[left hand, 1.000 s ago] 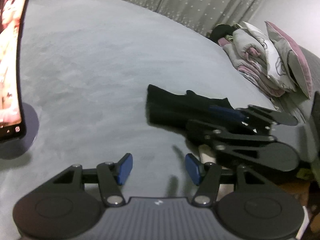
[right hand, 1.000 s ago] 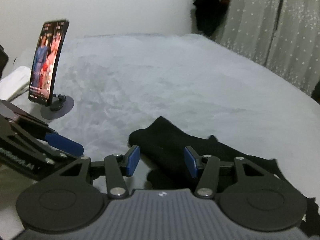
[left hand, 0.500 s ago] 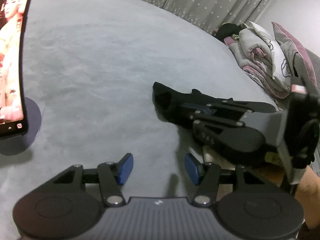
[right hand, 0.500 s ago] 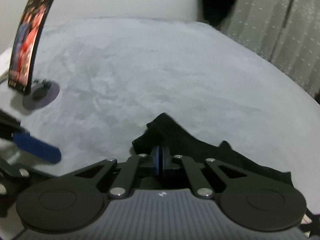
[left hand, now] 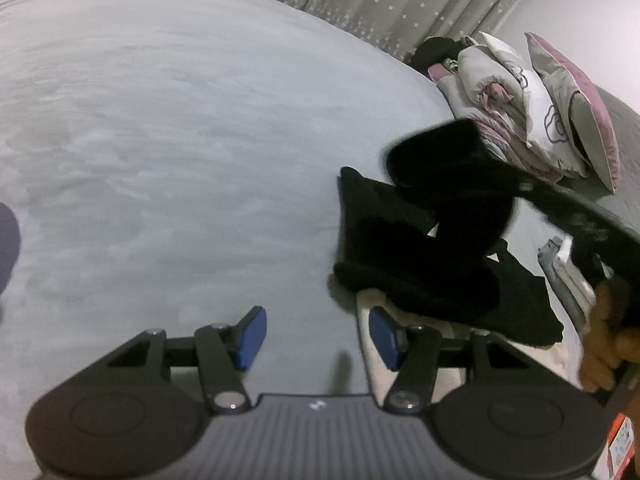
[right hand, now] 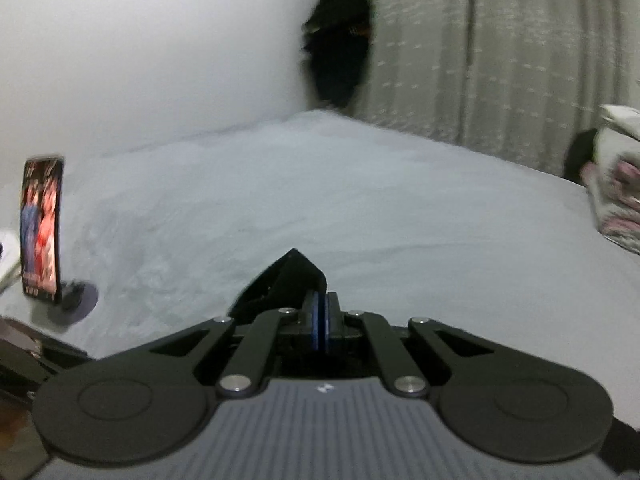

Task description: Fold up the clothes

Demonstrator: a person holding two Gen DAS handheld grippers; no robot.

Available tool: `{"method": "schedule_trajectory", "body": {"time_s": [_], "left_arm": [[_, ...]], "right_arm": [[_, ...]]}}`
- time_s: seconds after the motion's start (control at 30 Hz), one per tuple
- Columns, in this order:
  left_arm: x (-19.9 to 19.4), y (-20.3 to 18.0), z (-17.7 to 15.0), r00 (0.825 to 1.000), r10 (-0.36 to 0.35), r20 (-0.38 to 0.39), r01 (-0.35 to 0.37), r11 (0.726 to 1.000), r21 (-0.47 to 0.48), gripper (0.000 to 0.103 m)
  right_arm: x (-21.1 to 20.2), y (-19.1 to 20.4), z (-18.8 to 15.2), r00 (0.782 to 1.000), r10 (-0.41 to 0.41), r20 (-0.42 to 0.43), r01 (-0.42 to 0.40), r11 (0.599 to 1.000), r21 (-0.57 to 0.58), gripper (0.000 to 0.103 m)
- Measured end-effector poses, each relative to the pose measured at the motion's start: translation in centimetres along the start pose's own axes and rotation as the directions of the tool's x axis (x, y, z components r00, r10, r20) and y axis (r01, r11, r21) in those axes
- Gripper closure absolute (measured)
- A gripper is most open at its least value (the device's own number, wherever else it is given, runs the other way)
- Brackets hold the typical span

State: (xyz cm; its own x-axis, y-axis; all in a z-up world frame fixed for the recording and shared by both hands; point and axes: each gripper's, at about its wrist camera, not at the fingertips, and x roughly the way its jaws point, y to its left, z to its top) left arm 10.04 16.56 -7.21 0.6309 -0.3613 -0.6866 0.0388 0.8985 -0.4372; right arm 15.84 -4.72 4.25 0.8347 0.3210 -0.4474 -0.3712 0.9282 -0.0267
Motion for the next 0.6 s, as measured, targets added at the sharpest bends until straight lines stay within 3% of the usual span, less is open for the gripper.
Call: {"method": "schedule_trajectory", "body": {"time_s": [0.23,0.4,0.6], "left_arm": [[0.3,-1.7,0.2,0.999,-0.018,0.048,0.018,1.0,0.014,0.047],[0.1,-2.7,0.8,0.99,-0.044,0.134,0.043,0.999,0.01,0.059],[1.1,-3.8,1.2,0.988,-0.043,0.148,0.045,0.999,-0.012,0.065]], "right_arm": [[-3.9,-5.8,-1.5,0.99,-0.134,0.045,0.124,0.974,0.189,0.101],[-5.6,-9.4,-3.9,0.984,-0.178,0.012,0.163,0.924,0.346,0.101],[-7.9,-13.0,-7.3,0.976,-0.216,-0.039,0.209,0.866,0.454,0.101]]}}
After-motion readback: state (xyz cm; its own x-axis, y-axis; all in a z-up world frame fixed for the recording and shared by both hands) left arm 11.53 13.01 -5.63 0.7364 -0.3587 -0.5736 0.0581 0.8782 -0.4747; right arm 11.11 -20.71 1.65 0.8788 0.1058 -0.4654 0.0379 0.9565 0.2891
